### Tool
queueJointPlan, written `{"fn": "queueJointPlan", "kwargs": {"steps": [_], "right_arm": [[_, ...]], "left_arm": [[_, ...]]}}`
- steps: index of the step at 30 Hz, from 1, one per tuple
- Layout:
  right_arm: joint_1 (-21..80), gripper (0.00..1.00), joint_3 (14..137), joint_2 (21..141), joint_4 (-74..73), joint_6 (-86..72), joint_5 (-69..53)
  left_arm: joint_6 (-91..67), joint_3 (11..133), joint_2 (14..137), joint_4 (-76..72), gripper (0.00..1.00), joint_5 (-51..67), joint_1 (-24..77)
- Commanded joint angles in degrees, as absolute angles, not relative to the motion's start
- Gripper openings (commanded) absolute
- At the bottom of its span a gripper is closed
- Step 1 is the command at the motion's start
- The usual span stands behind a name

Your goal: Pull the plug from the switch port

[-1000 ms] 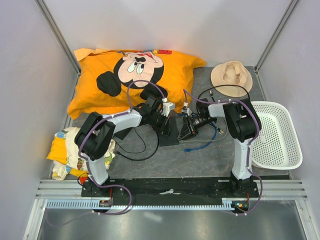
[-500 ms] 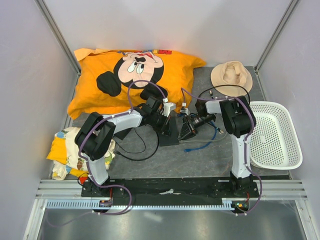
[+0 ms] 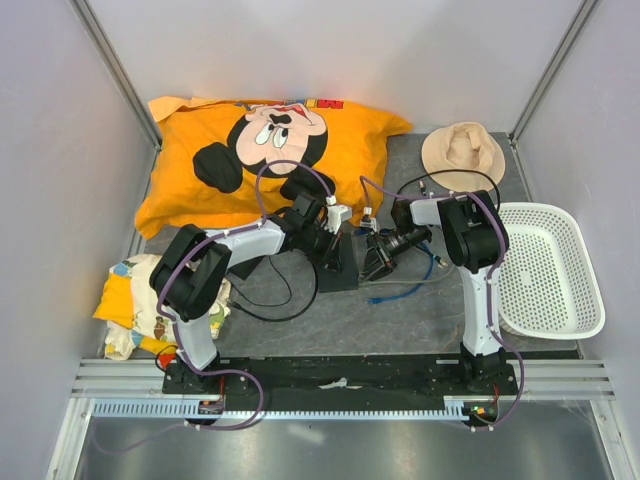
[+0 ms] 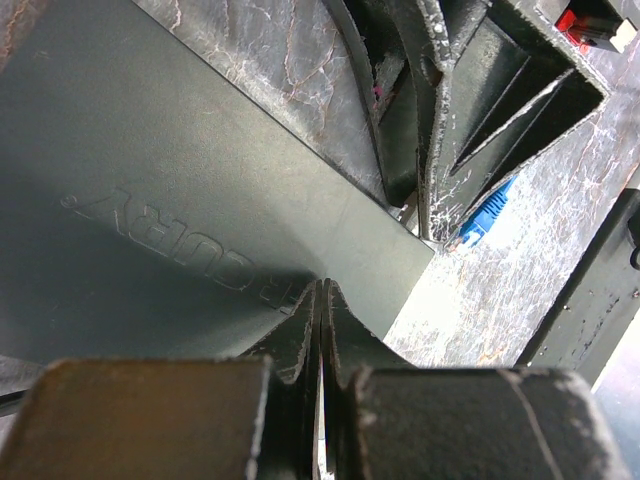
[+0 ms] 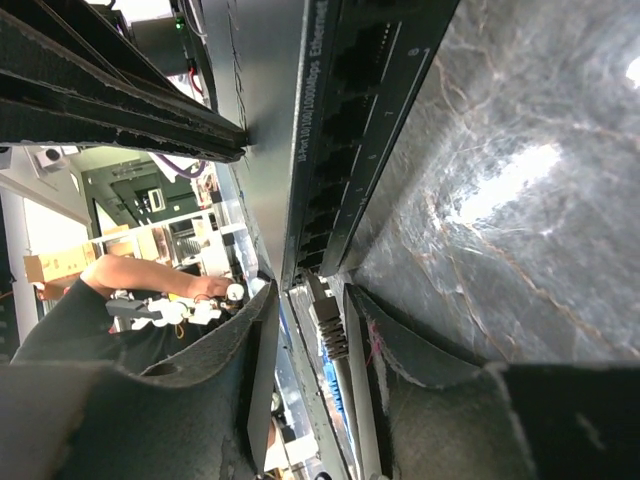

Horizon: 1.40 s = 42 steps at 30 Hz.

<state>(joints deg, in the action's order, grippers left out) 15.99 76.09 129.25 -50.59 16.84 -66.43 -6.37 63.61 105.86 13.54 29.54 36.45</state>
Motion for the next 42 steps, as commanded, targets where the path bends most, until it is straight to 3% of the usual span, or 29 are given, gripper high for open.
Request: {"fn": "queueJointPlan", "kwargs": {"steps": [1, 13, 20, 29, 34, 38, 42], "right_arm": [[16.0, 0.40, 75.8, 133.2, -47.7, 23.7, -51.5], [17.8, 0.37, 73.2, 131.1, -42.6, 17.8, -47.7], [19.7, 0.18, 72.4, 129.3, -38.4, 13.0, -41.8], [20.0, 0.15, 67.2, 126.1, -31.0, 4.8, -43.9], [20.0, 0.17, 66.0, 125.1, -29.0, 4.7, -45.7], [20.0, 0.27, 67.8, 127.0, -31.3, 7.7, -51.3], [20.1, 0.30, 69.1, 128.8, -33.3, 8.8, -52.3]], "left_arm": [[-2.5, 60.7, 109.0, 18.6, 0.01, 21.1, 36.8], [-2.6, 60.4, 109.1, 18.2, 0.02, 20.8, 37.2], [-2.6, 60.1, 109.2, 17.8, 0.01, 20.7, 37.4], [-3.7, 59.6, 110.0, 17.7, 0.01, 21.6, 37.9], [-4.8, 59.2, 111.7, 16.7, 0.02, 21.7, 39.2], [-4.8, 59.4, 112.1, 16.8, 0.02, 21.4, 39.6], [-4.7, 59.6, 112.2, 16.9, 0.02, 21.1, 39.7]]}}
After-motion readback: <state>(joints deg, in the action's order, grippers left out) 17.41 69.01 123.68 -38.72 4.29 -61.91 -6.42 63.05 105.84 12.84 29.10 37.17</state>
